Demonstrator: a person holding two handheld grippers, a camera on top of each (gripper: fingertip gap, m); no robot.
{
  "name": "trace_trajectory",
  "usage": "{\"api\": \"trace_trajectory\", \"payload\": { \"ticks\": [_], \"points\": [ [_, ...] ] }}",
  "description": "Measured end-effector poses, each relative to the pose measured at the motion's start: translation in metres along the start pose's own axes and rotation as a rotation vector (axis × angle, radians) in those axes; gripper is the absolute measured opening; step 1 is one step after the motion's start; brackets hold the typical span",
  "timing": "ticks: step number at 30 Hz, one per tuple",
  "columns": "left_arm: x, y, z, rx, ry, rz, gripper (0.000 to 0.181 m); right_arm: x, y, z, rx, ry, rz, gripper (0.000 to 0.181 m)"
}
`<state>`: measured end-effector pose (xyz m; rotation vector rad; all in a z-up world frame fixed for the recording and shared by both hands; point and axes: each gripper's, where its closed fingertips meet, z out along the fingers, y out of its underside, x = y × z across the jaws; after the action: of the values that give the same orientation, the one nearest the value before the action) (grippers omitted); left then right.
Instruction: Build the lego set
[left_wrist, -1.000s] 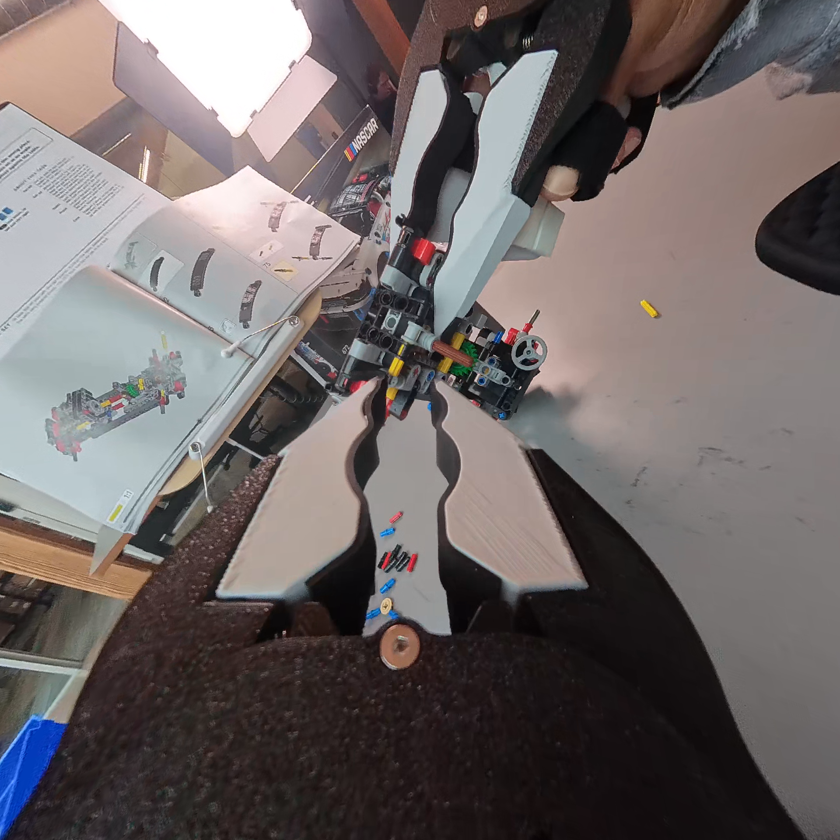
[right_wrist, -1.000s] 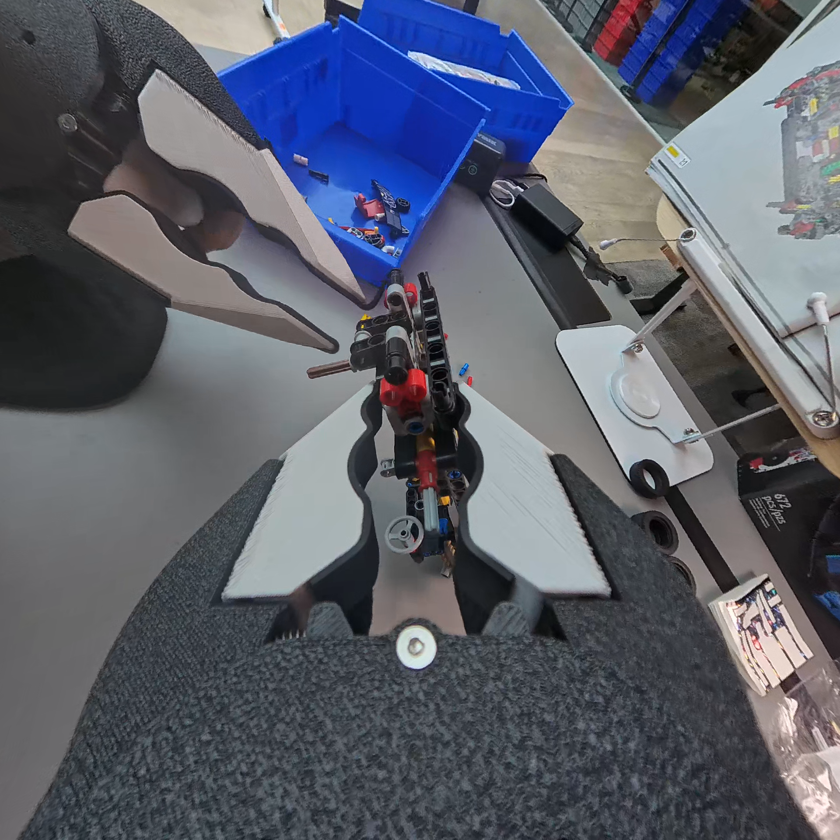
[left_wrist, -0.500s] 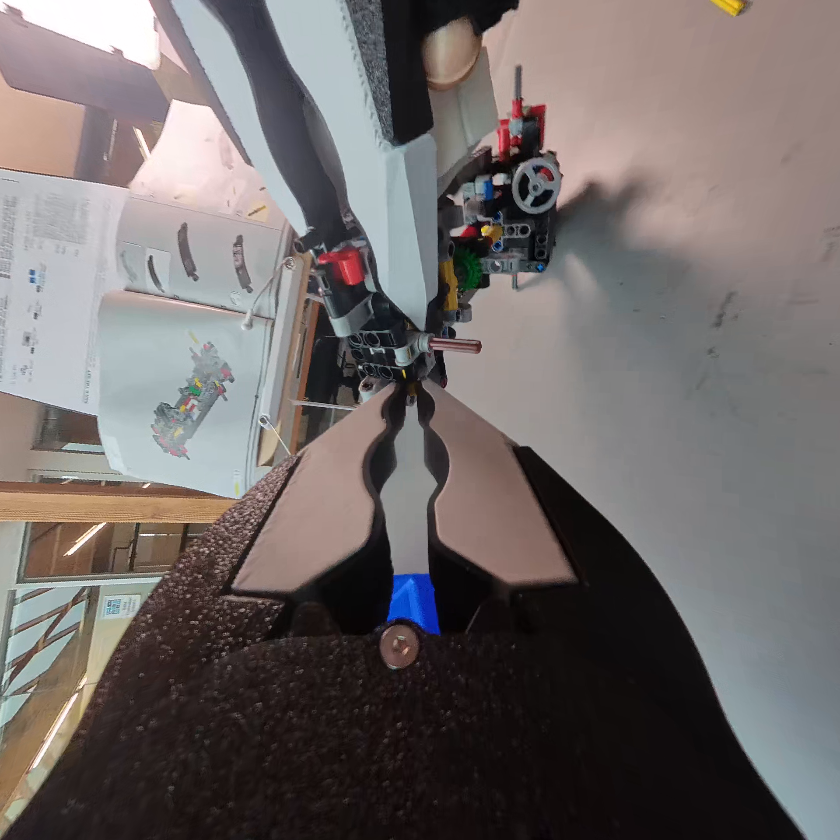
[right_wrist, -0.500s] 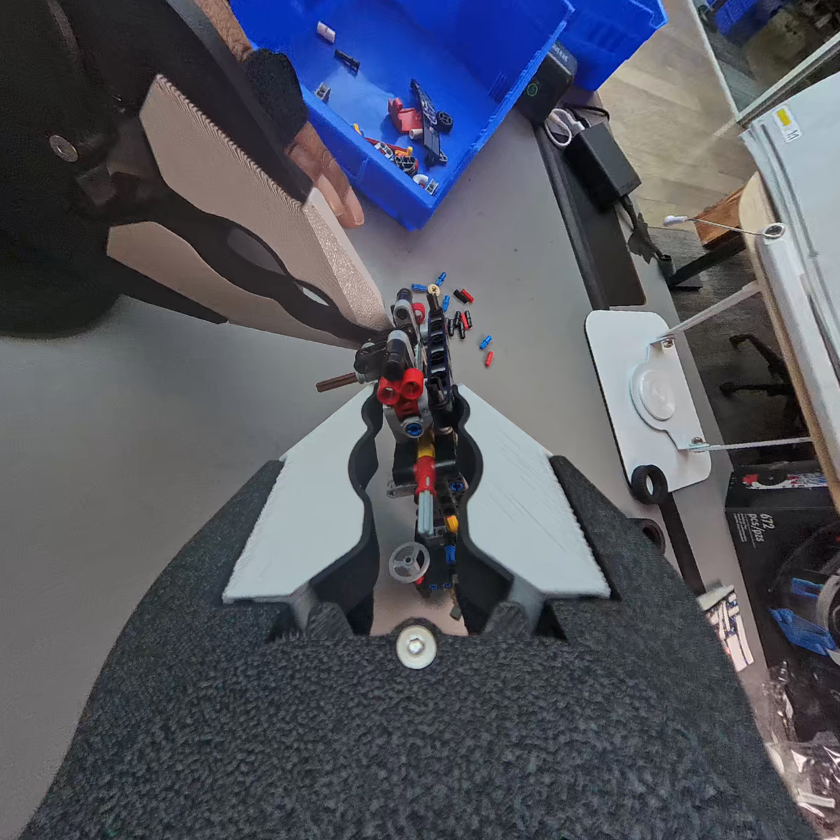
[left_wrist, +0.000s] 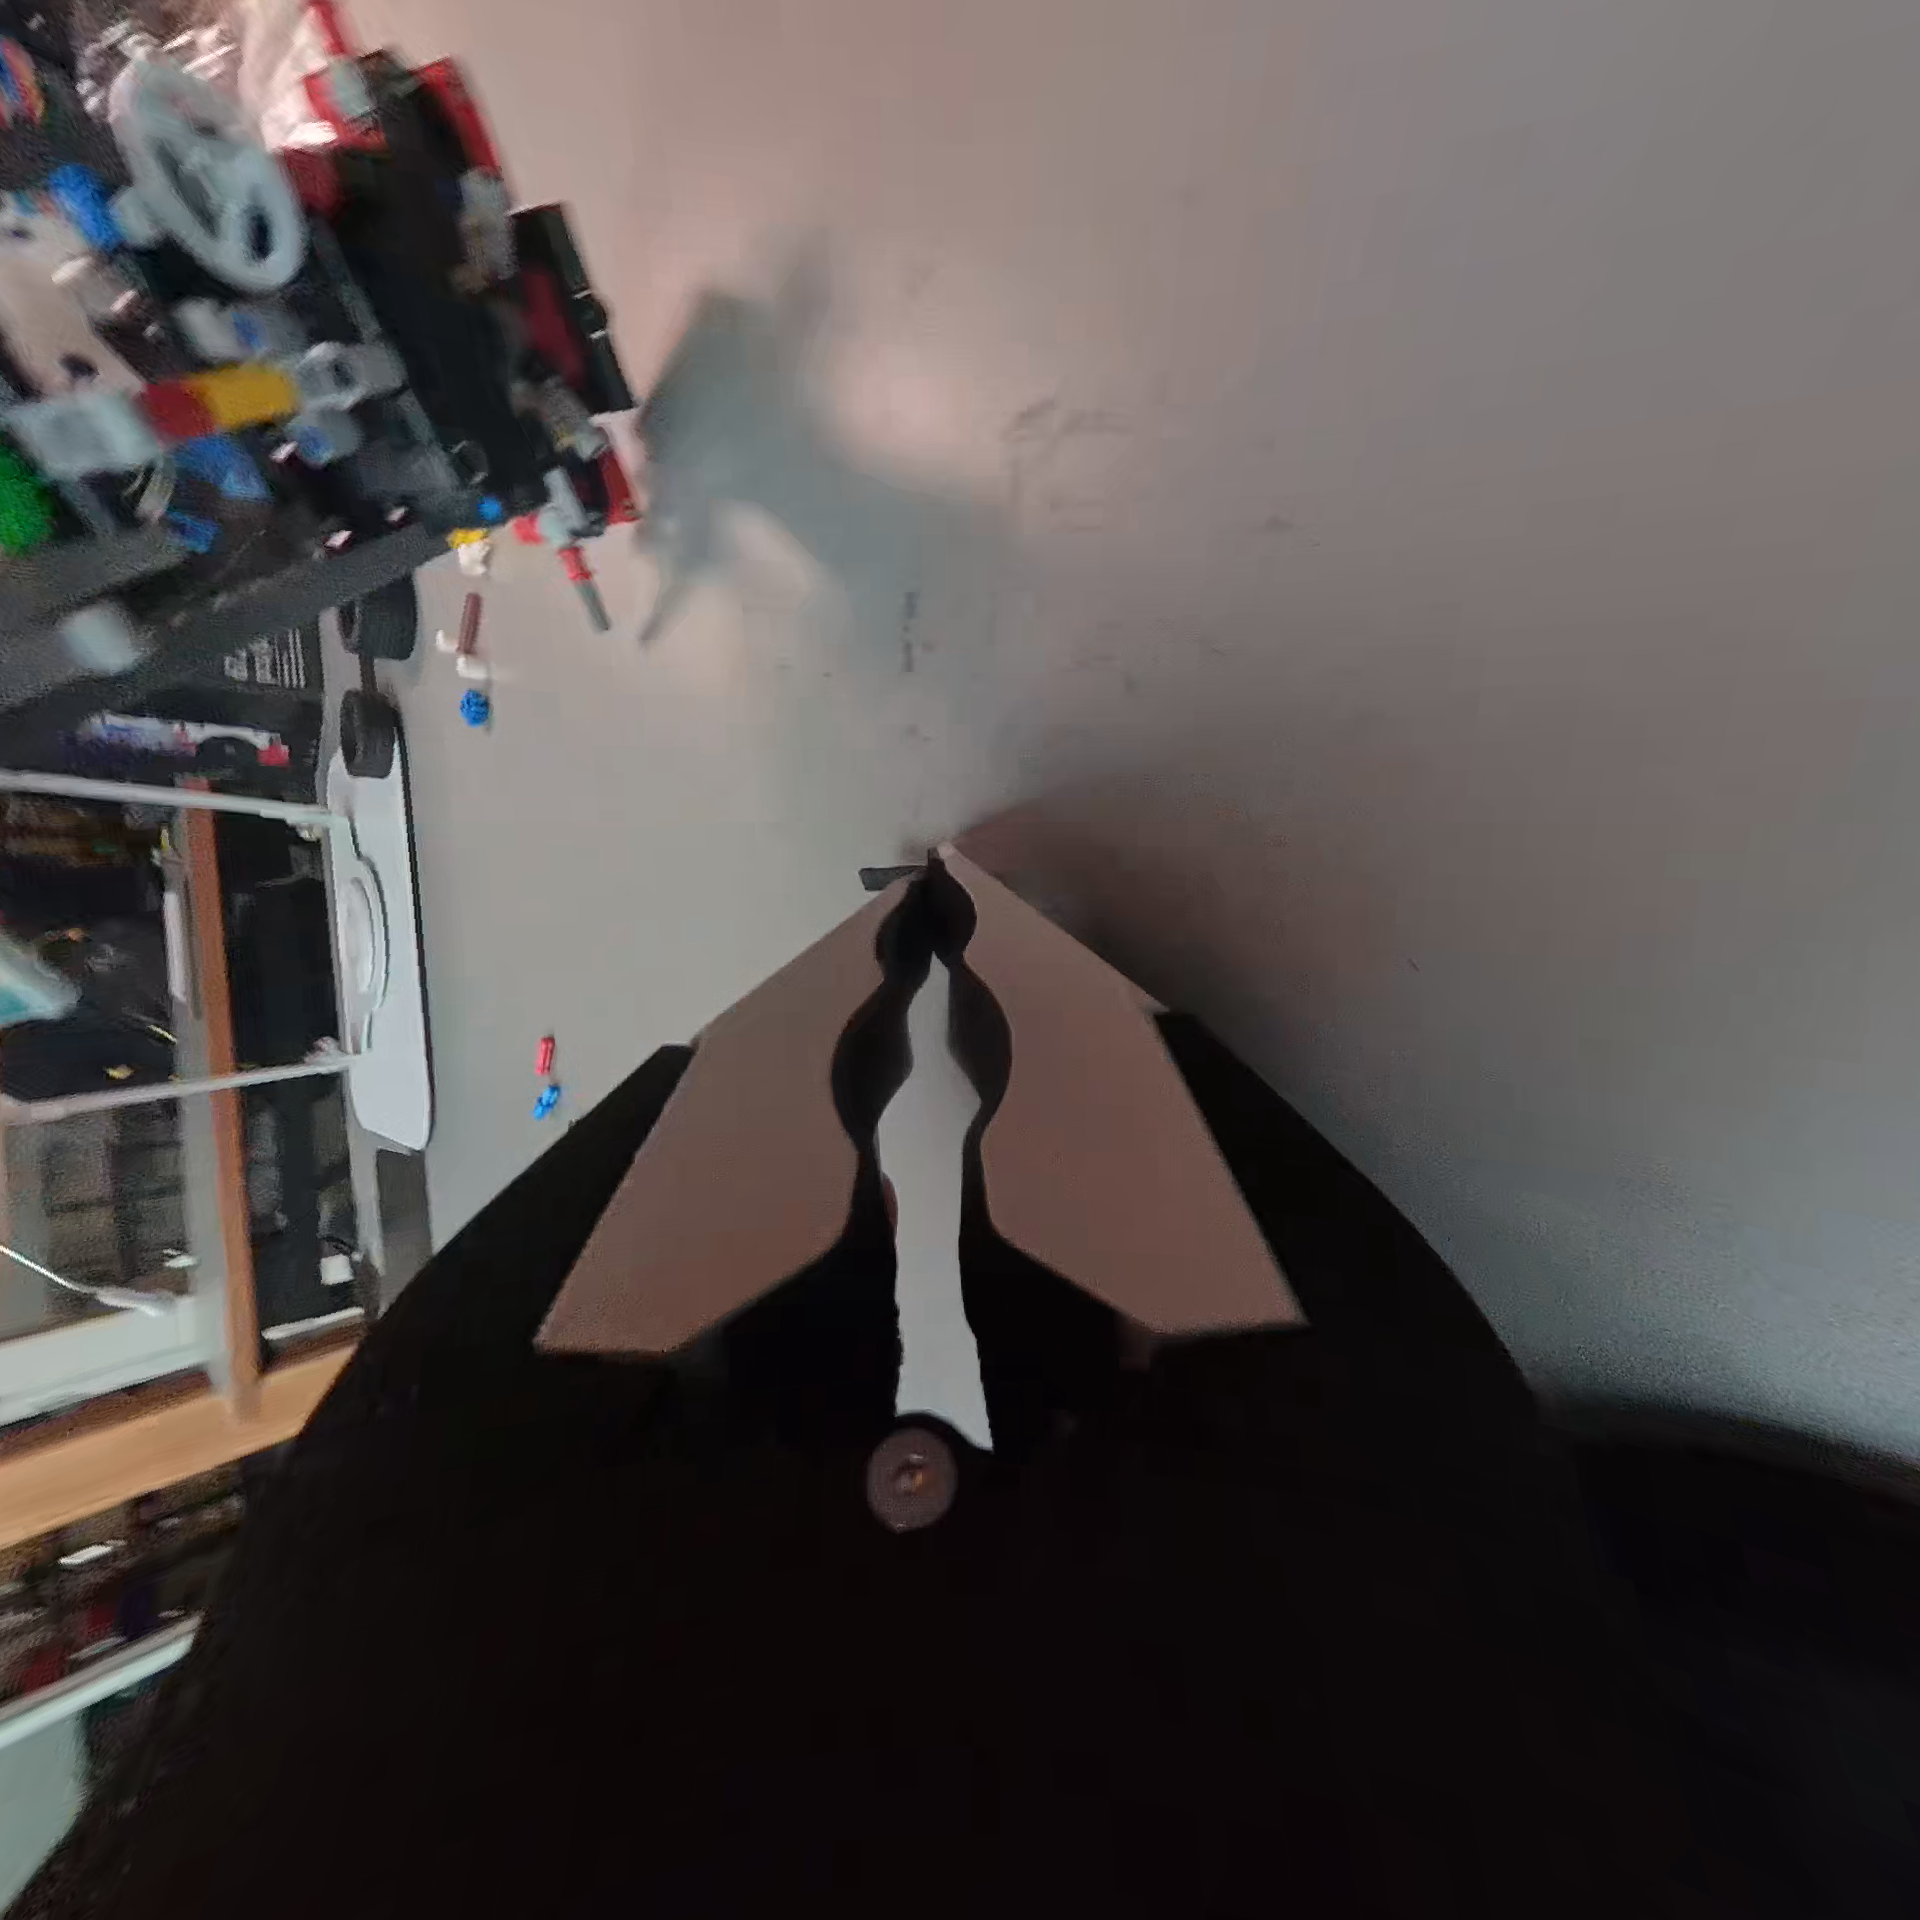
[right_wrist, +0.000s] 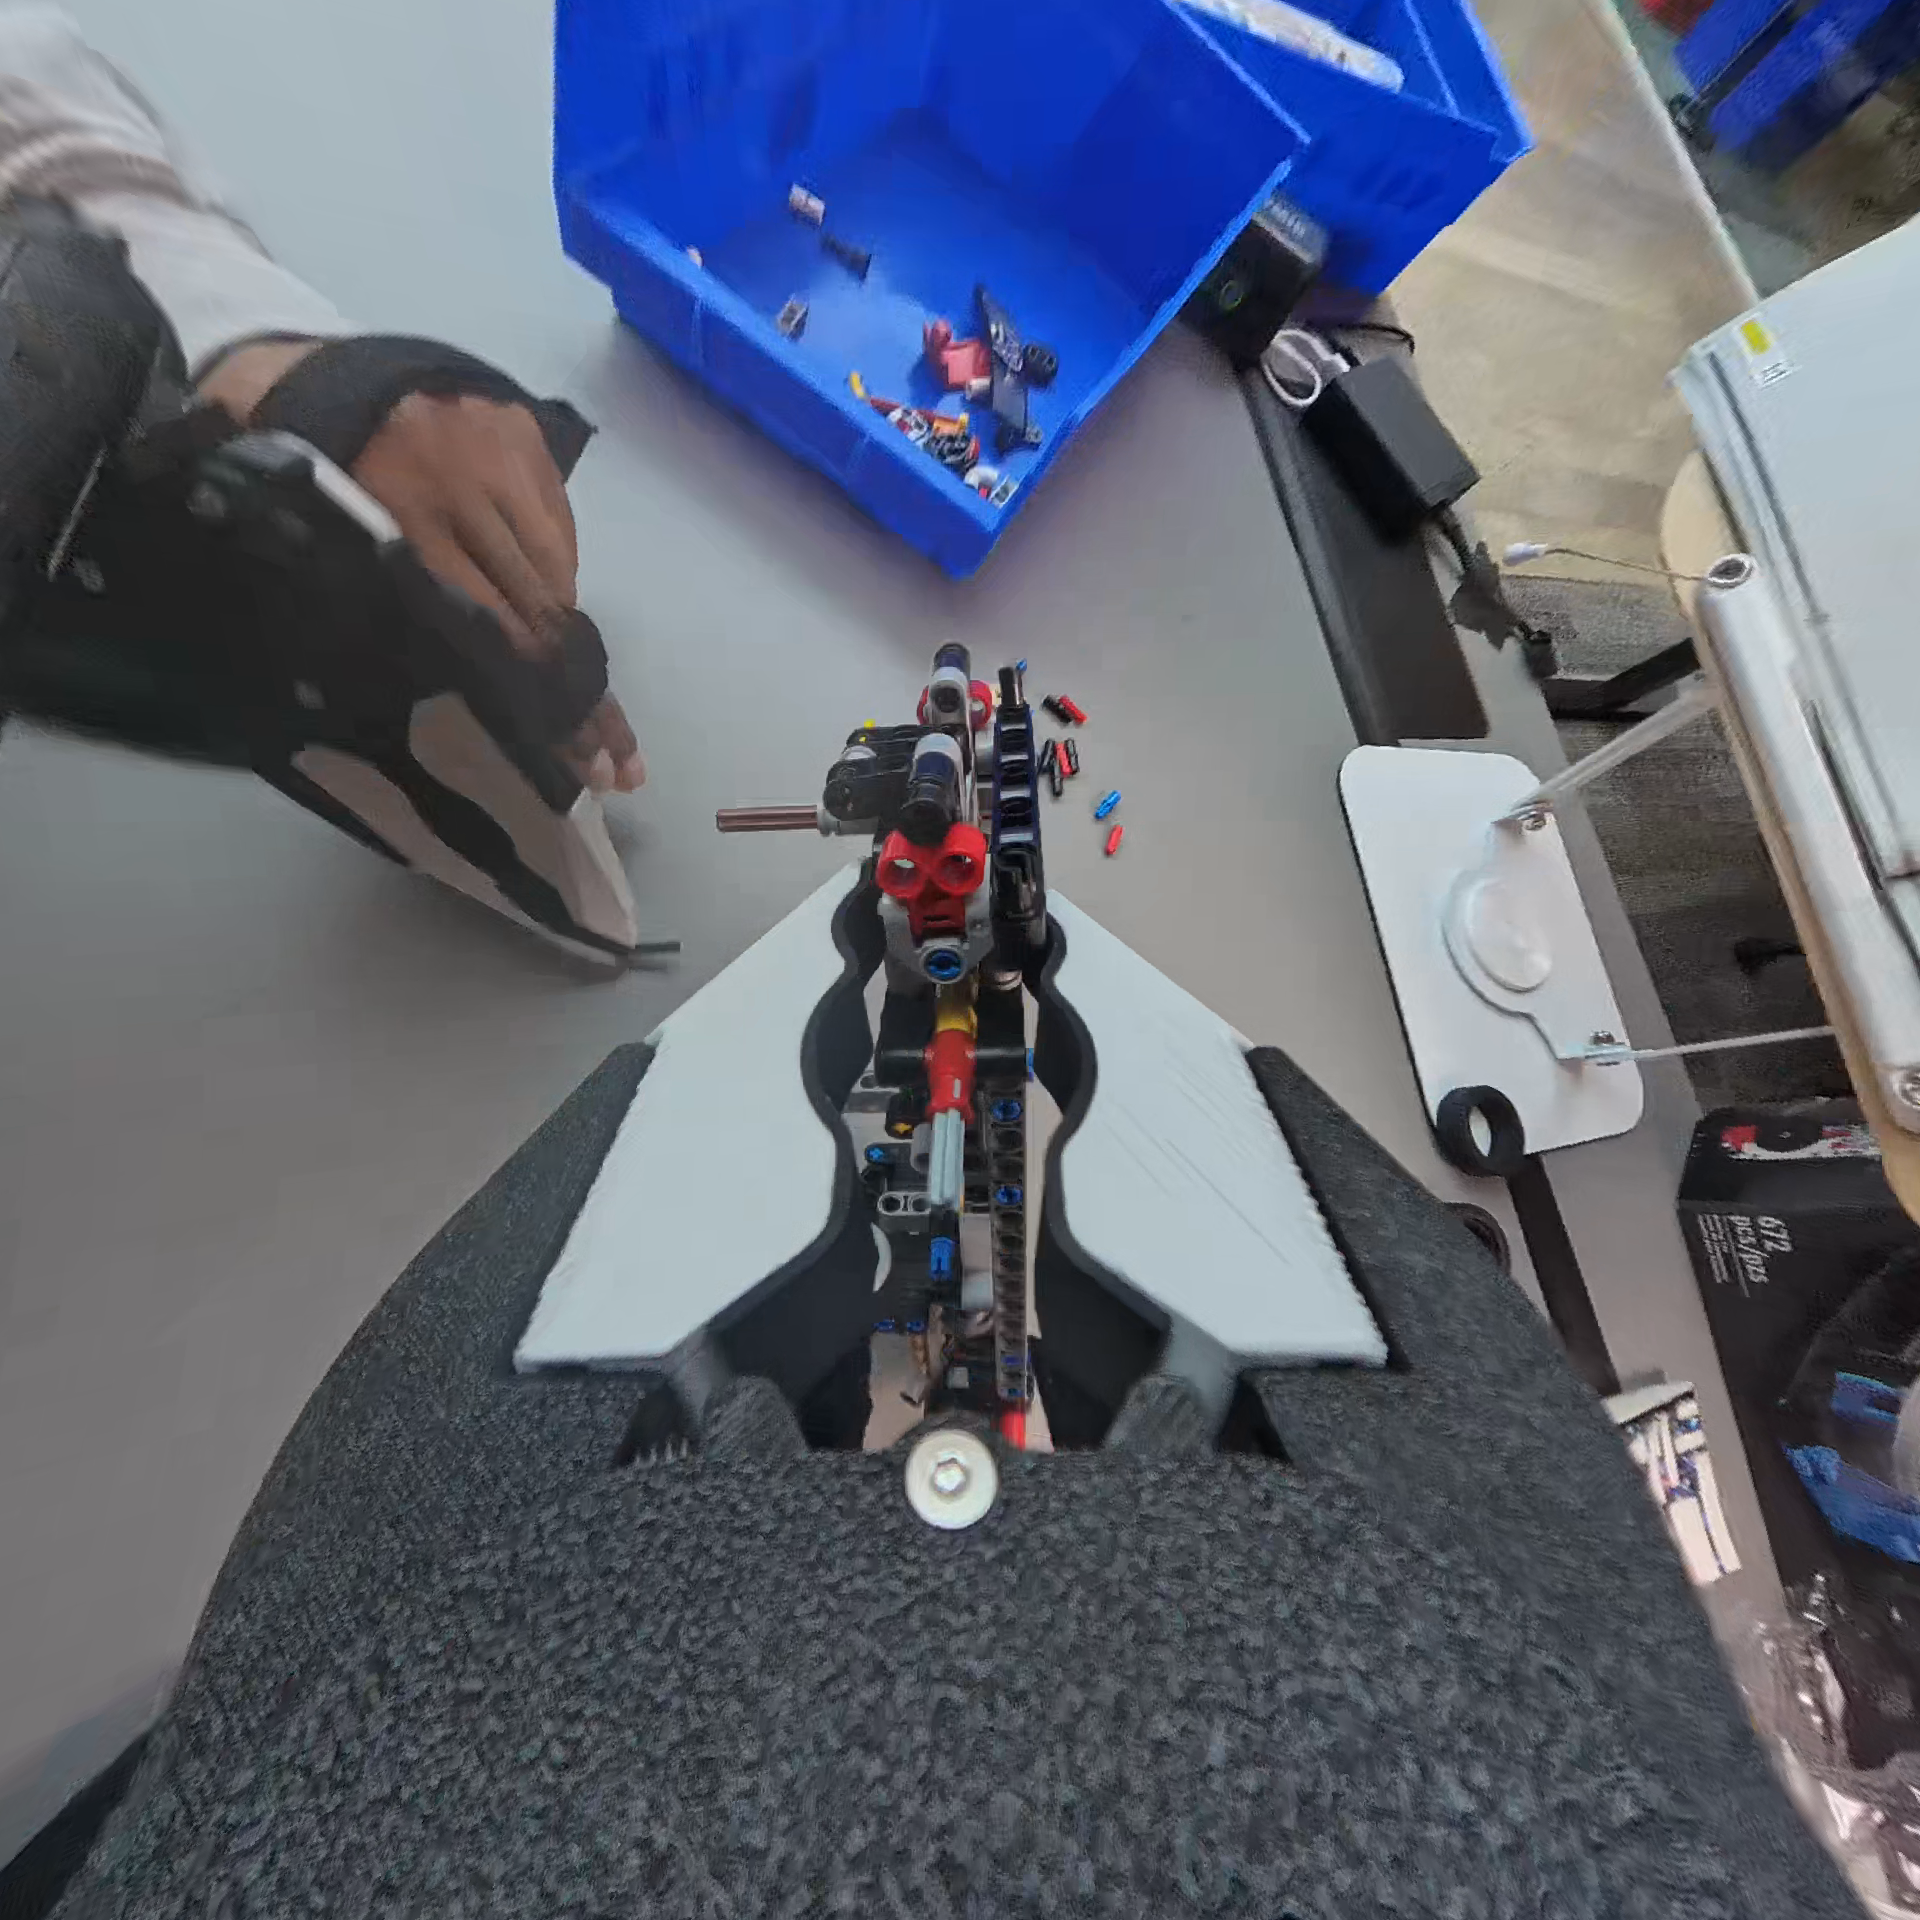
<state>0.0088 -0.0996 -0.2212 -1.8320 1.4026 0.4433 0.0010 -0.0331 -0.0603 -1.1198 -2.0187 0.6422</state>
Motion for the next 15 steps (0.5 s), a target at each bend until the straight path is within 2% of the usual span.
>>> {"api": "trace_trajectory", "payload": {
  "ticks": [3,4,7,10,12,15],
  "points": [
    [-0.031,0.013,-0.013,-0.004,-0.034,-0.181,0.0,-0.009,0.027,0.006,-0.107,-0.004,-0.094,0.024],
    [-0.04,0.008,-0.019,0.062,-0.034,-0.26,0.0,-0.009,0.029,0.006,-0.088,-0.016,-0.066,0.024],
    [-0.066,-0.015,-0.041,0.313,-0.015,-0.543,0.004,-0.003,0.021,-0.003,0.017,-0.018,0.008,0.024],
    [-0.101,-0.037,-0.083,0.723,0.006,-0.844,0.018,0.004,0.011,-0.019,0.173,-0.038,0.106,0.025],
    [-0.121,-0.035,-0.108,0.91,-0.014,-0.949,0.025,0.012,0.008,-0.033,0.294,-0.045,0.192,0.025],
    [-0.137,-0.031,-0.135,1.074,-0.024,-1.006,0.028,0.03,0.007,-0.055,0.528,-0.086,0.441,0.025]
  ]
}}
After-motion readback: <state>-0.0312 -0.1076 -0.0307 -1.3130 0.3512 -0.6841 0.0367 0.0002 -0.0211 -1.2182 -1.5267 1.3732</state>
